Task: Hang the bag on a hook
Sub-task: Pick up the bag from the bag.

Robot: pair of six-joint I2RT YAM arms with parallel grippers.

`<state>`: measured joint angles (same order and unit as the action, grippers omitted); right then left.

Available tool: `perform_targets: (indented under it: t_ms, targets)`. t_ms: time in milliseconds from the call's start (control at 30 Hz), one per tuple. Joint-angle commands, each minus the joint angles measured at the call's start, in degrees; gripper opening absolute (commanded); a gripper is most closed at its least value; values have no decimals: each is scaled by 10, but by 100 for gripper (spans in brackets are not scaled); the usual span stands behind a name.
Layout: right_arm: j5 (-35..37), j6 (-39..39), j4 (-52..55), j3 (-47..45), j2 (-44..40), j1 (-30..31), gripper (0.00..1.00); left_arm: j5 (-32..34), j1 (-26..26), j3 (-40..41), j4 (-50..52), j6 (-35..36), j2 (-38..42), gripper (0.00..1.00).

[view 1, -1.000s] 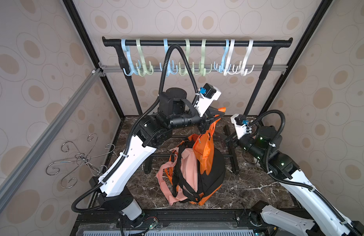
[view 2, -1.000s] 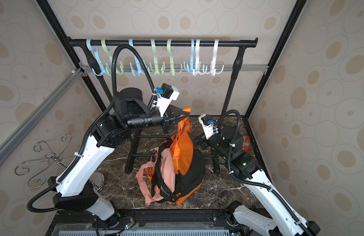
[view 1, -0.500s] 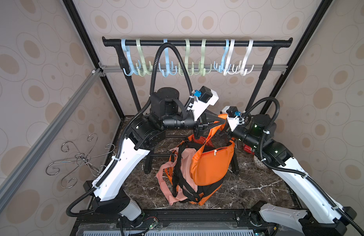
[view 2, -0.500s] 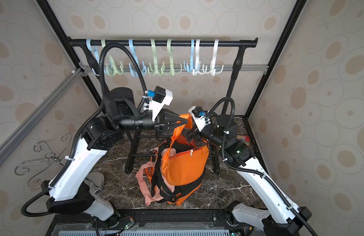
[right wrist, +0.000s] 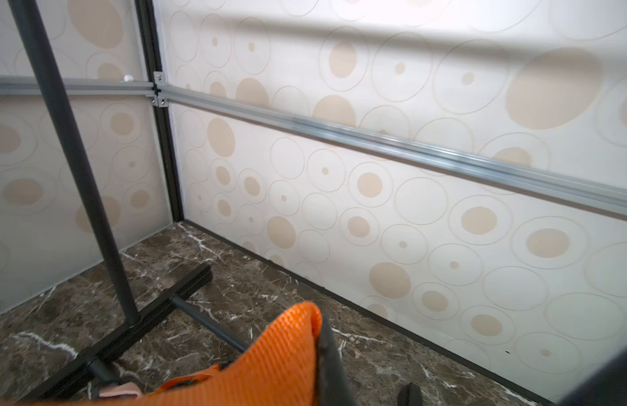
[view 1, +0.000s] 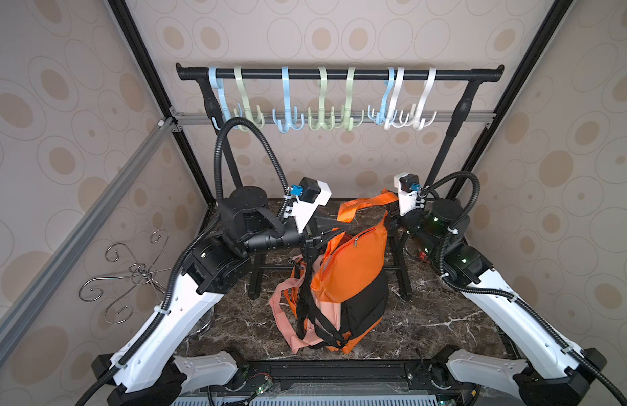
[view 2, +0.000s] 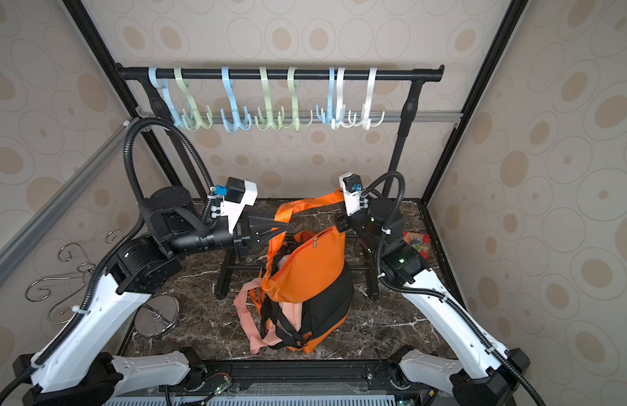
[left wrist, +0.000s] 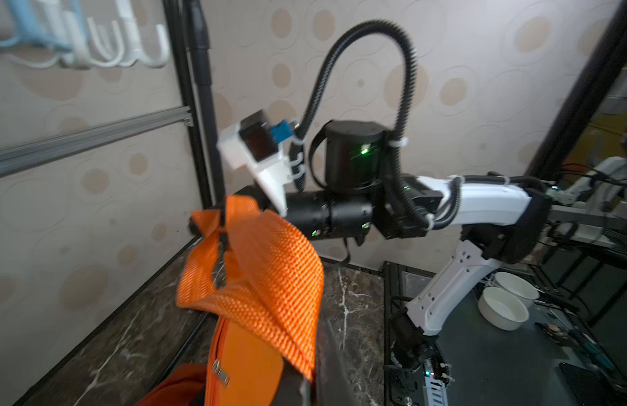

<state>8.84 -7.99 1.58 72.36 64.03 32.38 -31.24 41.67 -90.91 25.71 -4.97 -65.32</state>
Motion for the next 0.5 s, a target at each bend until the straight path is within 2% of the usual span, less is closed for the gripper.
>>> perform_targets:
  t_ms: [0,100,200,233,300,333,433,467]
  targets:
    - [41,-3,4,35,-31,2,0,176,-12,40,-40,15,48,6]
    - [36,3,20,50,-39,2,0,261,-13,67,-44,31,57,13]
    - [33,10,20,62,-43,2,0,278,-13,79,-47,46,45,28]
    - [22,12,25,69,-41,3,0,272,-13,78,-43,50,34,37]
    - [-2,16,47,93,-31,2,0,249,-13,68,-34,50,7,70]
    - [-15,18,62,109,-23,2,0,230,-10,61,-30,47,-8,81]
    - [-38,21,96,148,-5,3,0,190,5,61,-61,35,-20,99]
    - [-41,21,105,158,0,3,0,181,12,69,-82,34,-15,100]
